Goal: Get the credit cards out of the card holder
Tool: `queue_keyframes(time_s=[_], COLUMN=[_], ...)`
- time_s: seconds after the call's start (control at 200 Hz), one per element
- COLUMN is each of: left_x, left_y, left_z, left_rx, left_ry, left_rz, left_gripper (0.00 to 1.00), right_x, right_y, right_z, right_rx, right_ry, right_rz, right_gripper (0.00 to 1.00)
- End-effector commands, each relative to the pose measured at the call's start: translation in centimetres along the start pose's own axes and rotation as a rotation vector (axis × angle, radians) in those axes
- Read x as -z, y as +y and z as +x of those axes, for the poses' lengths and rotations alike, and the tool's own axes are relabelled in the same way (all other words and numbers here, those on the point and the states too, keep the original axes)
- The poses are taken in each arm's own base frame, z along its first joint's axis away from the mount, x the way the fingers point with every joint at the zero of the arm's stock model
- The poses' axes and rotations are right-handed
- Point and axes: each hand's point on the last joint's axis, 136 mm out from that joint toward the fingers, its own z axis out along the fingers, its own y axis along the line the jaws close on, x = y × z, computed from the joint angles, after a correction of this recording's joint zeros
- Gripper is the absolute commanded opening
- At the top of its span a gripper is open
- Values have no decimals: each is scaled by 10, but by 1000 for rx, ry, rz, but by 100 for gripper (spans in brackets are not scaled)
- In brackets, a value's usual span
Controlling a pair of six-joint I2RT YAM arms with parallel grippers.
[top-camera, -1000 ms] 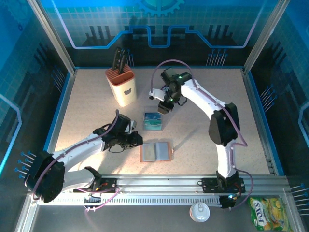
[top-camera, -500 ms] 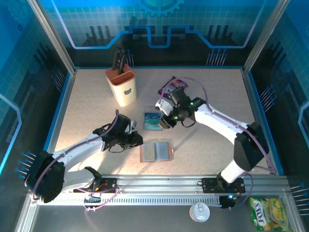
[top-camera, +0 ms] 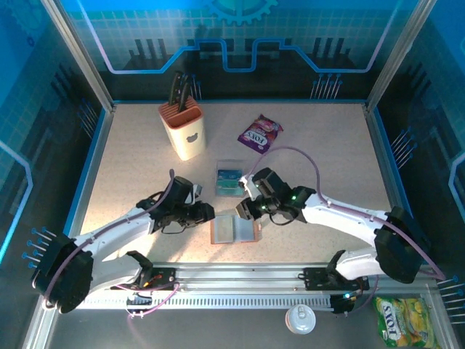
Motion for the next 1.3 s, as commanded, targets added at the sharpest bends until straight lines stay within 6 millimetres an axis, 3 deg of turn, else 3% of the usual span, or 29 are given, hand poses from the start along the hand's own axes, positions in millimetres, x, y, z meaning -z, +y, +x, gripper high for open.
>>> queue_keyframes(time_s=[0.0, 0.13, 0.29, 0.48, 0.615, 0.72, 0.961, 1.296], left_x=[2, 2, 6, 15, 14, 8, 5, -8], left_y=[3, 8, -4, -12, -3, 7, 18, -4], left_z=[-16, -30, -41, -55, -62, -65, -59, -49], left_rx=[-37, -82, -218, -348, -379, -363, -332, -412], left_ry=[-106, -226, -367, -573, -683, -694, -705, -655], left_rz=[2, 1, 0, -63, -122, -178, -151, -21], left_gripper=[33, 32, 38, 43, 44, 47, 70, 73], right_x=[-1, -11, -18, -17, -15, -12, -5, 2], right_y=[-7, -16, -12, -3, -9, -14, -27, -32], right_z=[-12, -6, -6, -20, -23, -20, -13, -9], right_rx=[-17, 34, 158, 312, 323, 308, 261, 245], right_ry=[-143, -223, -319, -416, -468, -485, -523, -565], right_rz=[79, 156, 232, 344, 386, 409, 457, 499], right_gripper=[30, 30, 30, 32, 34, 35, 44, 53])
